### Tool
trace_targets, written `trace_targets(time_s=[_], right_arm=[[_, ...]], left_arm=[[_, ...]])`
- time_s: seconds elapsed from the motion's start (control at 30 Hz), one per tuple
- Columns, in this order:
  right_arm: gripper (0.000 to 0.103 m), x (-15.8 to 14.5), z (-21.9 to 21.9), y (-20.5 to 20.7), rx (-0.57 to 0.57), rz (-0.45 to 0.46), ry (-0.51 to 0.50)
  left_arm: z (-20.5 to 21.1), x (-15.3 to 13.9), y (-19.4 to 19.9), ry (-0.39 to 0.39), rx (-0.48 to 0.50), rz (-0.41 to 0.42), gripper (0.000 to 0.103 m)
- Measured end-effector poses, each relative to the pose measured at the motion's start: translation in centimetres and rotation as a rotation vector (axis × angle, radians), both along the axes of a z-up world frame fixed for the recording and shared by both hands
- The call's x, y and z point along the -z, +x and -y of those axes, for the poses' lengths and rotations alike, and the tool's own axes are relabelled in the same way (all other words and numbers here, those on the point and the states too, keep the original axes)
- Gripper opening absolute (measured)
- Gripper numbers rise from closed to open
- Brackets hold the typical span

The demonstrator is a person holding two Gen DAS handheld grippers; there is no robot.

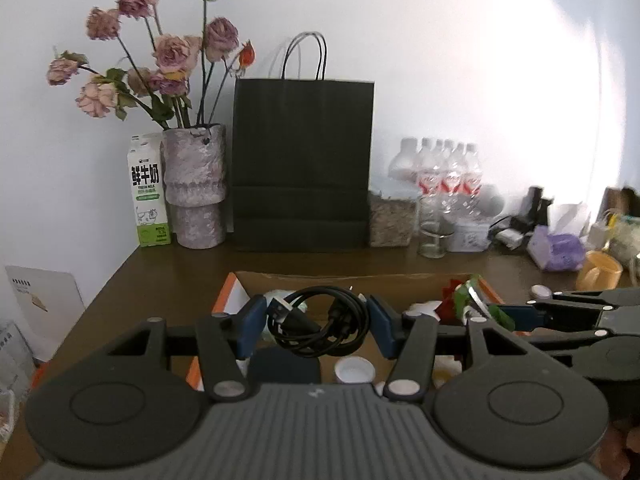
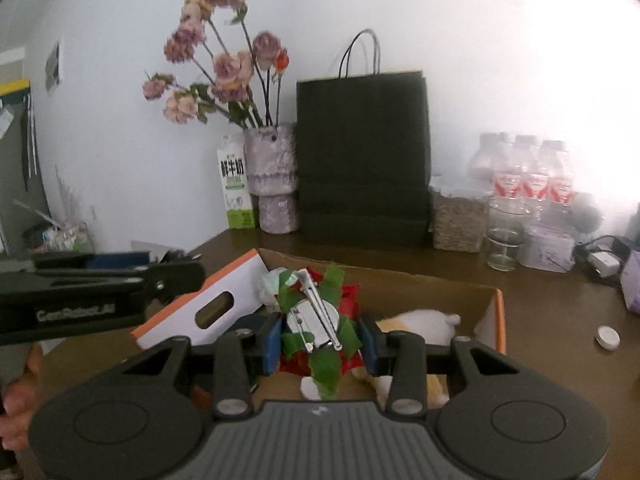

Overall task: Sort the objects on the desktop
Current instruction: 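Carry the cable and rose into the box and open both grippers, then move the left gripper to the white cotton-pad package and the right to white tissue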

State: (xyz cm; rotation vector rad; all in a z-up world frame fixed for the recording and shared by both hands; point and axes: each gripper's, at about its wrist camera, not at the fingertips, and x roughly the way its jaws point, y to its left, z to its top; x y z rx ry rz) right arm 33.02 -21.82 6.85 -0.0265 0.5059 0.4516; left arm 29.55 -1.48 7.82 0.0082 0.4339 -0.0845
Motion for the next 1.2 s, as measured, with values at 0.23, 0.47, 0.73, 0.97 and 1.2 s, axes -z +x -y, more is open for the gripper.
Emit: trace_targets(time_s=[0.23,0.47,0.73,0.97,1.2], right_arm=[[0.038,0.8,-2.4,6.2,-0.013,-0.115,-0.085],[0.038,3.1,-3.9,11.3,-0.018,-0.239,-0.141],[0.038,5.2,-5.7,13.7,-0.027,-0.306,-0.205],[0.043,5.9,-6.7,14.2,-0.019,-0.329,-0.223],[0.078,5.0,-6.7,13.0,-0.021,-0.294,-0.234]], left_arm=[[-0.2,1.0,5.6,0.062,-0.026,-0.119,0.056],[-0.9,2.8,10.4,0.081,-0.061,-0.236,0.056],[-1.5,5.2,13.4,0.079,-0.080,-0.328,0.056],[-1.3,6.2,14.1,0.081,-0.087,-0.366,0.057],[-1.4,5.3,13.1,0.061,-0.089,-0.321,0.088]])
